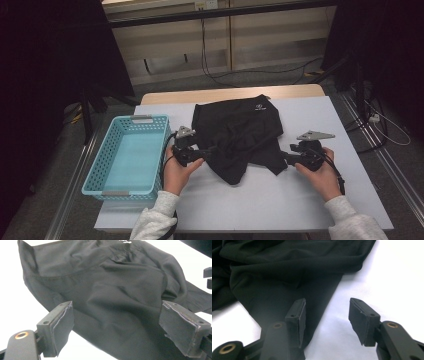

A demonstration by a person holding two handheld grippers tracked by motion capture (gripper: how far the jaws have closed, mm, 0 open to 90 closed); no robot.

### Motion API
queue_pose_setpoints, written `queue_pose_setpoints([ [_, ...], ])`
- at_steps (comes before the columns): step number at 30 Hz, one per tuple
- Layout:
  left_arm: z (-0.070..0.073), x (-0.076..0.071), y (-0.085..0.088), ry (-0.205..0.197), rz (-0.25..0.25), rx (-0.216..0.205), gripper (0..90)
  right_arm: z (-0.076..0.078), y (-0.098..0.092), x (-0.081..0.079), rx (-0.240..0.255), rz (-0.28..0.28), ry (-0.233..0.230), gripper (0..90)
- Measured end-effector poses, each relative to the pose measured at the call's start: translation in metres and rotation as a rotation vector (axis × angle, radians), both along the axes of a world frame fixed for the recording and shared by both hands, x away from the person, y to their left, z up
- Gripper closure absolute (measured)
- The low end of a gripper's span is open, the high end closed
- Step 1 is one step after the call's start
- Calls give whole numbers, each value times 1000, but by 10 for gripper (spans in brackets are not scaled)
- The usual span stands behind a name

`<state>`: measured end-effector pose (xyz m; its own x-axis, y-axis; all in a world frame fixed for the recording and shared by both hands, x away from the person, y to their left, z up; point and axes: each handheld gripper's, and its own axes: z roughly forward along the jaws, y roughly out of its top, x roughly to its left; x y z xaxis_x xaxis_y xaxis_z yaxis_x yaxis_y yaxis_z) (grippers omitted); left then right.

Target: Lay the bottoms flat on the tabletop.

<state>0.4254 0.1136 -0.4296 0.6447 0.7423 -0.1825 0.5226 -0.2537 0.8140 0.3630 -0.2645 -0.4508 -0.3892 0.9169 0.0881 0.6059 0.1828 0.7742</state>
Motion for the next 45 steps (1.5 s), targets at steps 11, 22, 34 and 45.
queue_pose_setpoints([
  [11, -3, -2, 4, -1, 7, 24, 129, -2, 9, 7, -15, 6, 16, 551],
  [22, -6, -4, 2, -2, -2, 44, 129, -11, 13, 13, -69, 1, 55, 672],
  [34, -5, -5, -1, -6, -8, 44, 131, -10, 10, 12, 10, 47, 75, 900],
  [45, -2, -7, -2, -12, -9, 34, 131, 15, -17, -16, 54, 16, 10, 900],
])
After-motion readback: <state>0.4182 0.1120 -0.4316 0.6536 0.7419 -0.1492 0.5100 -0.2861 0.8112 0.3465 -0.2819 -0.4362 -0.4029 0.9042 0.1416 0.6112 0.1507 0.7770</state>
